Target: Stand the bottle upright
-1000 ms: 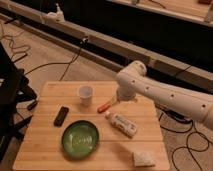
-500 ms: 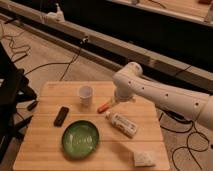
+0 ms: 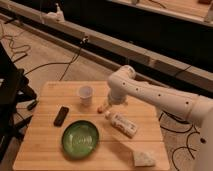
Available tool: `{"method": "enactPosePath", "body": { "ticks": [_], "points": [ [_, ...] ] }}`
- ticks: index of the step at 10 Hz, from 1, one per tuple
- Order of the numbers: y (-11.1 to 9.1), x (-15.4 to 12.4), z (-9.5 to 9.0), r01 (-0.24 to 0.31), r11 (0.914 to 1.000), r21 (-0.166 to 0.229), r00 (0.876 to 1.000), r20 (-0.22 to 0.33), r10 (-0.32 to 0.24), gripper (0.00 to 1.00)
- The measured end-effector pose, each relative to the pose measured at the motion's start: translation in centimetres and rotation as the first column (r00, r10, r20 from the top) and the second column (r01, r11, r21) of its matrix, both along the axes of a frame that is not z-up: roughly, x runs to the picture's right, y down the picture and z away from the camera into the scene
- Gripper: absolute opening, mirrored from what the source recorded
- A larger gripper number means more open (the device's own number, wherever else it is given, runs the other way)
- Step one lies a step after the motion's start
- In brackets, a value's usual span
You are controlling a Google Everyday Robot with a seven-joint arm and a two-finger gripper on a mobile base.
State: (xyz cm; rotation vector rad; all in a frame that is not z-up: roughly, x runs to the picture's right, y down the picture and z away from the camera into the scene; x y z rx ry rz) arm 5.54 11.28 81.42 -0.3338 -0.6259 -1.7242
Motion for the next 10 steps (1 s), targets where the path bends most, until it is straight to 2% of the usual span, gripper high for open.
{"method": "enactPosePath", "body": {
  "ticks": [3, 7, 10],
  "points": [
    [1.4, -2.4, 0.3, 0.064, 0.9976, -0.026, 0.995, 0.085, -0.061, 0.8],
    [3.4, -3.9, 1.3, 0.148, 0.9872, -0.059, 0.969, 0.207, -0.133, 0.8],
    [3.9, -2.8, 2.6, 0.181, 0.9808, -0.072, 0.962, 0.22, -0.162, 0.8]
  ]
}}
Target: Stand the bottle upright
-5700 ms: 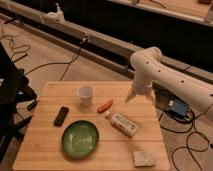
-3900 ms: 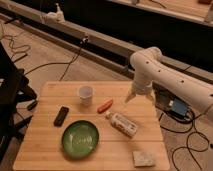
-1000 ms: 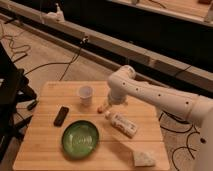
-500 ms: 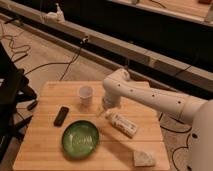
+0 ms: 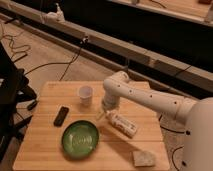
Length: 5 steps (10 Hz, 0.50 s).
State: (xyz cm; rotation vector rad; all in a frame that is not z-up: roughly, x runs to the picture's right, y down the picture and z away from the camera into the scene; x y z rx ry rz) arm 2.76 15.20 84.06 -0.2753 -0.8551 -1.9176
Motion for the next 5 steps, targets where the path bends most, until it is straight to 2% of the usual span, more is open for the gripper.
{"method": "enactPosePath", "body": {
  "ticks": [5],
  "points": [
    [0.7, 1.7, 2.0, 0.035, 0.9993, -0.014, 0.999, -0.04, -0.035, 0.8]
  ]
}}
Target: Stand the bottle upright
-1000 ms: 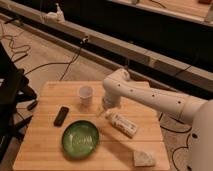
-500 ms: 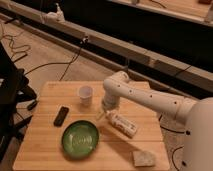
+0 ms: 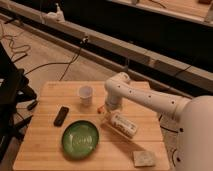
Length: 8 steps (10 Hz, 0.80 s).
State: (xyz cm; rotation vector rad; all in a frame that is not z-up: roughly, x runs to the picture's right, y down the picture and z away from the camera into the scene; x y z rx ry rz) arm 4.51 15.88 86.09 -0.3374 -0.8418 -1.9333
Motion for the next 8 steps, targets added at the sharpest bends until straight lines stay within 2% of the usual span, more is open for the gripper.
{"method": "enactPosePath", "body": {
  "ticks": [8],
  "points": [
    [0.5, -1.3, 0.9, 0.025, 0.9997, -0.005, 0.999, 0.026, -0.025, 0.78]
  ]
}}
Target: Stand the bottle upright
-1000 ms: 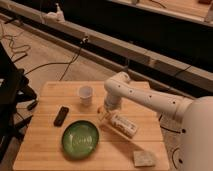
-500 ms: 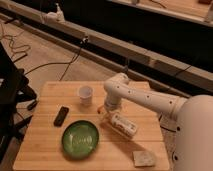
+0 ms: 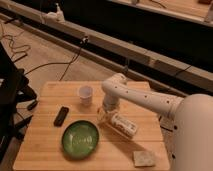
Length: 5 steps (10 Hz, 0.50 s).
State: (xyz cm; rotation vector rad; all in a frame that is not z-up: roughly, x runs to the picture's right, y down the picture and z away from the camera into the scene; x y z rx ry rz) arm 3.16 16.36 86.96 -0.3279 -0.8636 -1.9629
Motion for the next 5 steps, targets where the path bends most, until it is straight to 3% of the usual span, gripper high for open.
{"method": "enactPosePath", "body": {
  "ticks": [5],
  "points": [
    [-0.13, 0.32, 0.06, 0.016, 0.9999, 0.0, 1.0, 0.007, -0.016, 0.33]
  ]
}}
